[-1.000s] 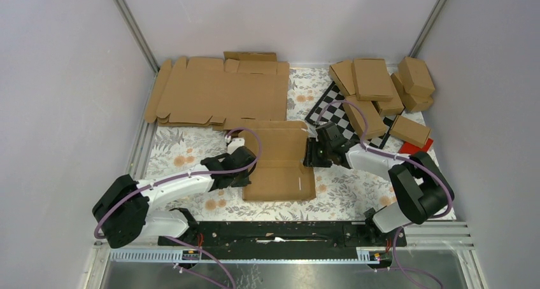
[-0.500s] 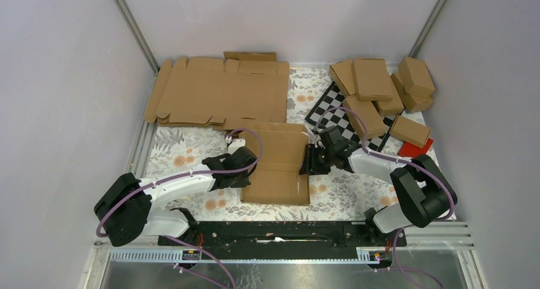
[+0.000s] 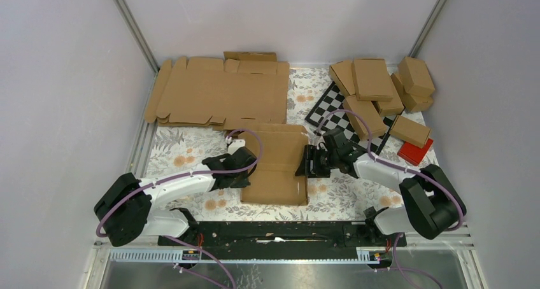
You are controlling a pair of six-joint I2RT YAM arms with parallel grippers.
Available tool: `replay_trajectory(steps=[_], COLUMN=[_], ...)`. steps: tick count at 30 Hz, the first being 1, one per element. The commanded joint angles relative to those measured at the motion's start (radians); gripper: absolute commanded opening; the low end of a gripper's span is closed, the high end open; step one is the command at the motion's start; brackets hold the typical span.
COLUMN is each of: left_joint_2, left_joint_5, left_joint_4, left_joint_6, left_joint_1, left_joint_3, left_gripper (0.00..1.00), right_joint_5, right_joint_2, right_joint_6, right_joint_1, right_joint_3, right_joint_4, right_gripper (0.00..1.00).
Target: Fold the paper box
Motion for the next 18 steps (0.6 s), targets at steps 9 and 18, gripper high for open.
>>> replay_trajectory(steps=[9, 18], left_joint_2=[-0.033, -0.015], left_joint_5=[-0.067, -0.079], left_joint_4=[0.062, 0.053], left_joint_6=[-0.132, -0.158], left_joint_1=[-0.001, -0.001], left_joint_3=[-0.011, -0.005], left_gripper=[0.0, 0.0], right_joint_5=[0.053, 0.089], right_joint_2=[-0.248, -0.356], right_joint_6=[-0.02, -0.006], right_joint_1=[0.007, 0.058], right_joint_3=[-0.098, -0.144], right_joint_4=[-0.161, -0.257], right_gripper=[0.85, 0.71])
